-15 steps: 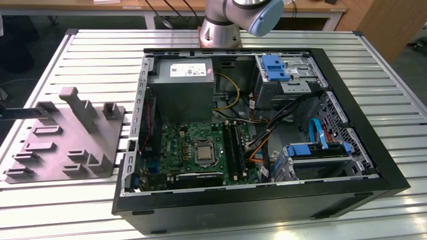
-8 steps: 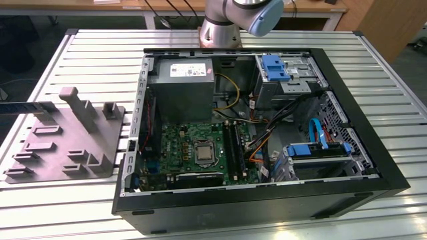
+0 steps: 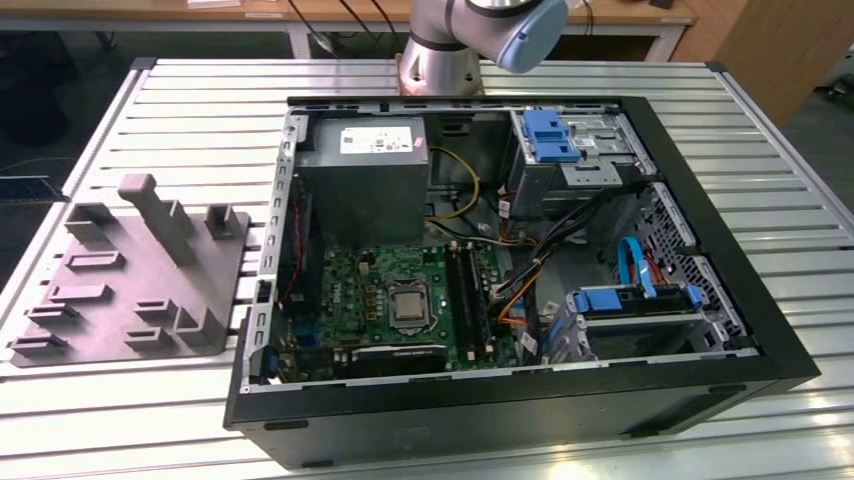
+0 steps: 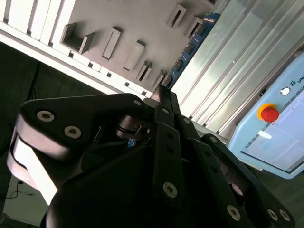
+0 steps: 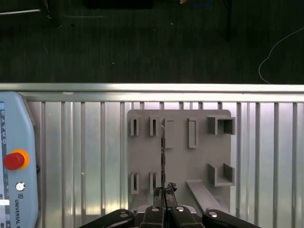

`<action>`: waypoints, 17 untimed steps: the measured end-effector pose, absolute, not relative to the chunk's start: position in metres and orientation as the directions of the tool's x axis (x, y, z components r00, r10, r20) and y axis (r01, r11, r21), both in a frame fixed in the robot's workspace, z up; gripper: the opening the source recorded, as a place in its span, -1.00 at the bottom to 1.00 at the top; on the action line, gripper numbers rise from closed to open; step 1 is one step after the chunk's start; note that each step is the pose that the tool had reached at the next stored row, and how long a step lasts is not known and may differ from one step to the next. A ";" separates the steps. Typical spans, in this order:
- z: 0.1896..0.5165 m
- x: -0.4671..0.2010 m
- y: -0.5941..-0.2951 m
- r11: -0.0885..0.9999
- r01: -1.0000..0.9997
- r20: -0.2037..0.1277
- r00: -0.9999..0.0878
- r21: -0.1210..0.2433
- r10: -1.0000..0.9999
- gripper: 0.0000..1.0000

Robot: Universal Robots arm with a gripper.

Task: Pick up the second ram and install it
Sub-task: 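Pick up the second ram and move it above second insertion slot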

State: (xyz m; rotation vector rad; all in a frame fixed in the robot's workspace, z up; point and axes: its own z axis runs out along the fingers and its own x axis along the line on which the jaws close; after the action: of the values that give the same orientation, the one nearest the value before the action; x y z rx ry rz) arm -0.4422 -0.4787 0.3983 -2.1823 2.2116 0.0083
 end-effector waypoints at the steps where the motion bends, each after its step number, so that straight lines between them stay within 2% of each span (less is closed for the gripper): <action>1: 0.401 -0.442 -0.479 0.014 -1.000 -0.028 -0.013 -0.021 -1.000 -0.77; 17: 0.410 -0.434 -0.479 0.014 -1.000 -0.028 -0.013 -0.020 -1.000 -0.77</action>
State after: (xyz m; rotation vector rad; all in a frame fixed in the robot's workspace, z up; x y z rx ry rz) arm -0.4340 -0.4785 0.4104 -2.1823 2.2117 0.0082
